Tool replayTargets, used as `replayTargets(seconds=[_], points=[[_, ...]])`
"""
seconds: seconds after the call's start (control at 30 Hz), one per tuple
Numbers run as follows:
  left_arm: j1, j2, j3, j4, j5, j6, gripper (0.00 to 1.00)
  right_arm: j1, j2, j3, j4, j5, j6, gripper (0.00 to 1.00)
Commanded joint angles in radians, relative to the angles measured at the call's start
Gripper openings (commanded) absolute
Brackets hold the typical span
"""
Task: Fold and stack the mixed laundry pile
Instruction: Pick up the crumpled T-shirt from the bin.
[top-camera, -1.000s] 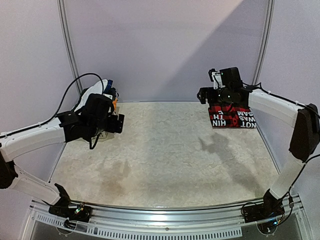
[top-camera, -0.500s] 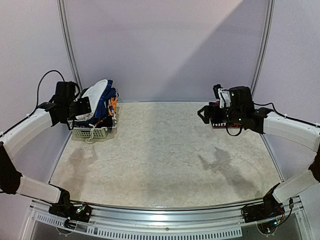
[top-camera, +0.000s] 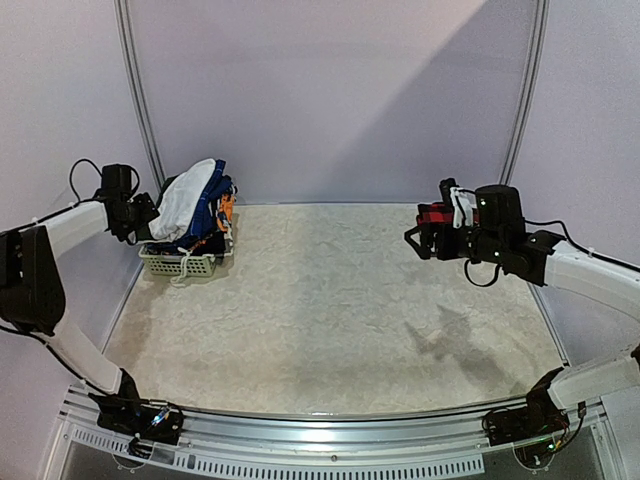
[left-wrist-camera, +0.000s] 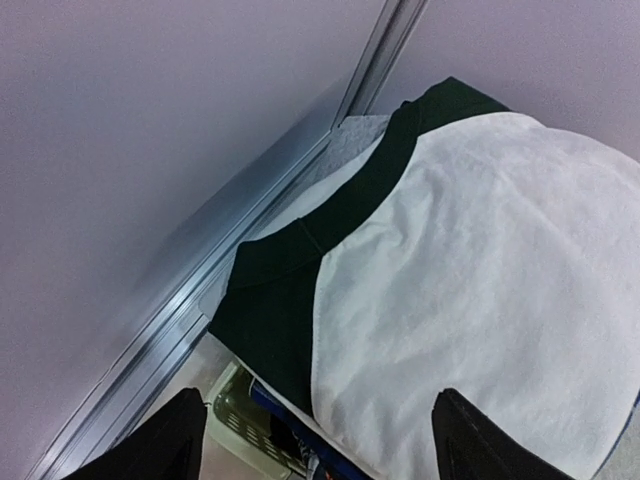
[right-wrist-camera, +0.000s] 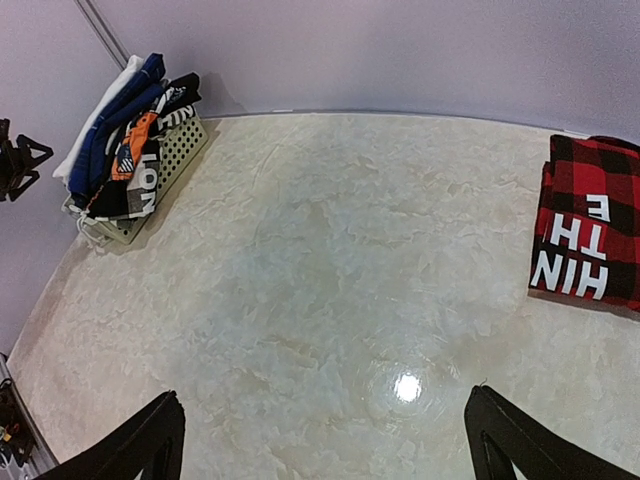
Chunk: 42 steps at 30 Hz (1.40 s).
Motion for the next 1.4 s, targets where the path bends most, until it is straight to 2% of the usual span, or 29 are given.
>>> replayTargets(seconds=[0.0, 0.3, 0.4, 0.77, 0.83, 0.93, 1.0, 1.1, 1.13, 1.37], points=[[0.025, 0.075, 0.047, 0.052, 0.019, -0.049, 0.77, 0.002, -0.043, -0.047, -0.017, -0.005, 0.018, 0.99], [0.035, 0.208, 0.141, 0.054, 0.001, -0.045, 0.69, 0.003, -0.055, -0.076, -0.014, -0.016, 0.024, 0.99], [0.035, 0.238, 0.157, 0.053, -0.006, -0.040, 0.63, 0.003, -0.050, -0.080, -0.008, -0.016, 0.027, 0.99], [0.035, 0.329, 0.178, 0.083, 0.003, -0.049, 0.57, 0.004, -0.033, -0.083, -0.018, -0.009, 0.029, 0.99], [0.035, 0.342, 0.180, 0.091, 0.005, -0.049, 0.51, 0.003, -0.031, -0.083, -0.020, -0.006, 0.029, 0.99], [0.036, 0.353, 0.180, 0.109, 0.006, -0.049, 0.38, 0.003, -0.029, -0.081, -0.022, -0.006, 0.029, 0.99], [0.037, 0.355, 0.179, 0.124, 0.007, -0.045, 0.27, 0.003, -0.027, -0.078, -0.027, -0.004, 0.030, 0.99], [0.038, 0.350, 0.167, 0.162, 0.021, -0.041, 0.04, 0.004, -0.025, -0.076, -0.028, -0.002, 0.029, 0.99], [0.038, 0.345, 0.161, 0.175, 0.023, -0.040, 0.00, 0.003, -0.026, -0.075, -0.029, -0.001, 0.029, 0.99], [0.036, 0.273, 0.115, 0.214, 0.043, -0.054, 0.00, 0.003, -0.027, -0.056, -0.046, 0.002, 0.030, 0.99]])
